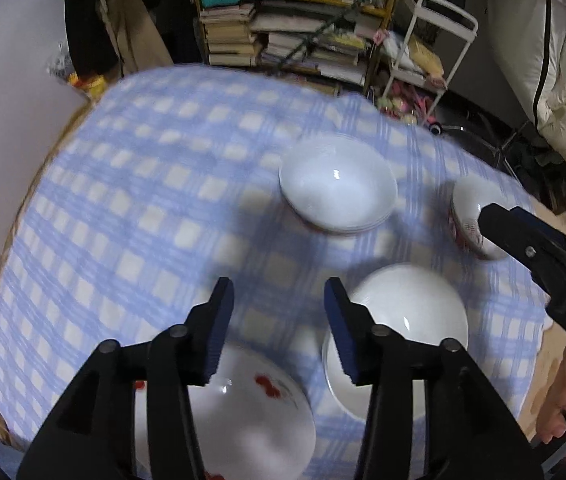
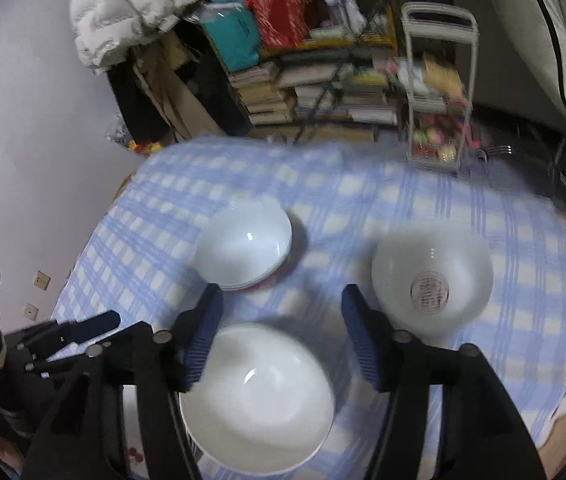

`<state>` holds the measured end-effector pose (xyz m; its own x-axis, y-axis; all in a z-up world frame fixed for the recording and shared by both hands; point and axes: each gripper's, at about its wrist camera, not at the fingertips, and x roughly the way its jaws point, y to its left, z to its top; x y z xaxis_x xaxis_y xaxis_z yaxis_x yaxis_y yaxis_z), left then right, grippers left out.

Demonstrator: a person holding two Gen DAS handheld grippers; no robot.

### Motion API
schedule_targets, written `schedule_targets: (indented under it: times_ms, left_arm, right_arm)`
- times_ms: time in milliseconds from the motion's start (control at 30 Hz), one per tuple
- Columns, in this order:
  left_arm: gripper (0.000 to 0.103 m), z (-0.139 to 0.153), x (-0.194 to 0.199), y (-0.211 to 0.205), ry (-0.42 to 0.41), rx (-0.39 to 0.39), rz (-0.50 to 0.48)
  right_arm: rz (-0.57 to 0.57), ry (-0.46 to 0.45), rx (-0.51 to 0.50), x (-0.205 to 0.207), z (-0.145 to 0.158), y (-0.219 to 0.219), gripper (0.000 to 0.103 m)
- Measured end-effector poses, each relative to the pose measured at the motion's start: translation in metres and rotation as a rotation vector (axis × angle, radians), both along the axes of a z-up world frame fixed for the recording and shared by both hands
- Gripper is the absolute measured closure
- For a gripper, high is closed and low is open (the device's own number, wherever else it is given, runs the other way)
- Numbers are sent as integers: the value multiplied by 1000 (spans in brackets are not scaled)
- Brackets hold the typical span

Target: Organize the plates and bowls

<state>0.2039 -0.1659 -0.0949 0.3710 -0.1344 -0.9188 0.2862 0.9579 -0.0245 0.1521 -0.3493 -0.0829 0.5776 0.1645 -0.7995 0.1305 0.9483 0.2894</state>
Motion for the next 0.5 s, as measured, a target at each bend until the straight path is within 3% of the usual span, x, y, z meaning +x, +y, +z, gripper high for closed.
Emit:
schedule_targets:
  times_ms: [67, 100, 167, 333, 500]
  left_arm:
    - [48, 5, 12, 0, -12, 2, 13]
    - [36, 6, 17, 0, -17, 7, 24]
    - [26, 8, 28, -2, -41, 13, 41]
    - [22, 10, 47, -9, -118, 29, 30]
    - [22, -9, 68, -17, -56, 17, -24]
  right_arm:
    - [17, -26, -15, 6, 8, 1, 30]
    - [20, -34, -20, 11, 10, 1, 26]
    - [12, -29, -25, 23, 11, 0, 14]
    - [9, -18, -15, 47, 4, -3, 11]
    - [-3, -13, 1, 66, -10, -8, 10]
